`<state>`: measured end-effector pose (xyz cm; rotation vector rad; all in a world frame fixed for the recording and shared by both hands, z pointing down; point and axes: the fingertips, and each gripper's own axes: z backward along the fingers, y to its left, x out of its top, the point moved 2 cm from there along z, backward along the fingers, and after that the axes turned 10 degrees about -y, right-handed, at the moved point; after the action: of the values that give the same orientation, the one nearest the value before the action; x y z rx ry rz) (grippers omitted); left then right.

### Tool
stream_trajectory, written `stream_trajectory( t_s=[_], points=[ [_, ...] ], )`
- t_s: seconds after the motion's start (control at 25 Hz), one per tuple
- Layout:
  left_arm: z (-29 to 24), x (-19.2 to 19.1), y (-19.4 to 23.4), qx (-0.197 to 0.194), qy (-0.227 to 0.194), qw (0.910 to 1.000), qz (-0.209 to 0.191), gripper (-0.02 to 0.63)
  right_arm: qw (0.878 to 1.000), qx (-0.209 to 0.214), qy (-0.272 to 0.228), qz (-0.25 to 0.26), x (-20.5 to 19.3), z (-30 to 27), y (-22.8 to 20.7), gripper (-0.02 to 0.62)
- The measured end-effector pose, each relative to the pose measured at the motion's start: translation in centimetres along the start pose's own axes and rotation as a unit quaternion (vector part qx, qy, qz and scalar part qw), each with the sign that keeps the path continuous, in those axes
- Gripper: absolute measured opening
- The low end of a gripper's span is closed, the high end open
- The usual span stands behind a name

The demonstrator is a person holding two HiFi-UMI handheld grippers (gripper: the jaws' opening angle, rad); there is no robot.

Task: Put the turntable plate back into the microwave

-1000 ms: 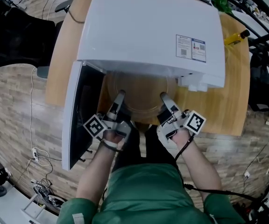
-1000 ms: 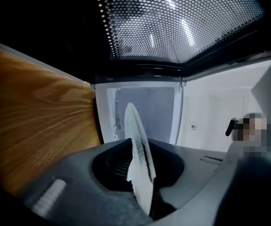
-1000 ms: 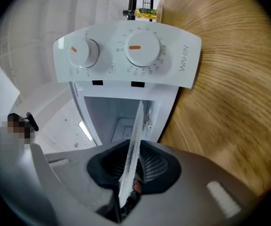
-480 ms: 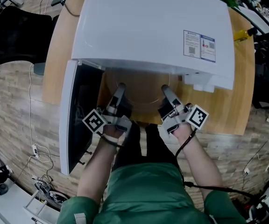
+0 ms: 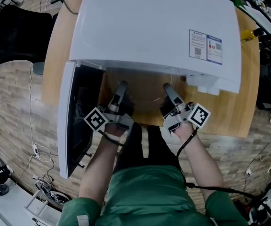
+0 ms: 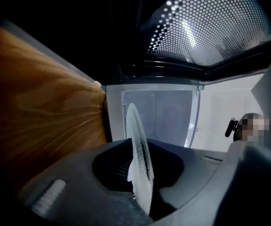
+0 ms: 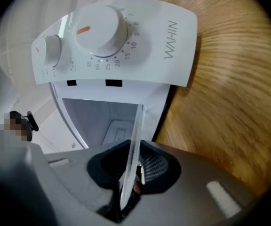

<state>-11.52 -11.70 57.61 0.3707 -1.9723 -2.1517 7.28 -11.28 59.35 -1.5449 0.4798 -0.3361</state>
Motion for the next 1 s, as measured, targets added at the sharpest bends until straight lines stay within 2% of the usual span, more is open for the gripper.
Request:
stream_trajectory(
  t_s=[0.2, 0.4, 0.48, 0.56, 0.64, 1.0],
  points=[
    [-0.6, 0.2, 0.5, 0.007, -0.003, 1.0, 0.002, 0.041, 1.0, -0.007, -0.006, 0.001, 0.2, -0.4, -0.4, 0.055],
    [-0.9, 0.3, 0.8, 0.032, -0.027, 0.9988, 0.024, 0.035, 1.0, -0.019, -0.007, -0.005, 0.1, -0.6, -0.3, 0.055],
    [-0.9, 0.4, 0.9, 0.042, -0.039, 0.9978, 0.033, 0.035, 1.0, -0.016, 0.0, -0.013, -0.5, -0.6, 0.0, 0.092],
    [-1.0, 0.4, 0.8, 0.046, -0.046, 0.9971, 0.039, 0.035, 1.0, -0.012, 0.016, -0.019, -1.7, -0.4, 0.6, 0.127],
    [-1.2, 0.4, 0.7, 0.049, -0.05, 0.9966, 0.044, 0.035, 0.999, -0.013, 0.034, -0.024, -3.5, -0.1, 1.0, 0.137],
    [-1.6, 0.4, 0.4, 0.062, -0.054, 0.9953, 0.052, 0.037, 0.995, -0.026, 0.085, -0.043, -9.4, 0.0, 1.7, 0.13]
  ],
)
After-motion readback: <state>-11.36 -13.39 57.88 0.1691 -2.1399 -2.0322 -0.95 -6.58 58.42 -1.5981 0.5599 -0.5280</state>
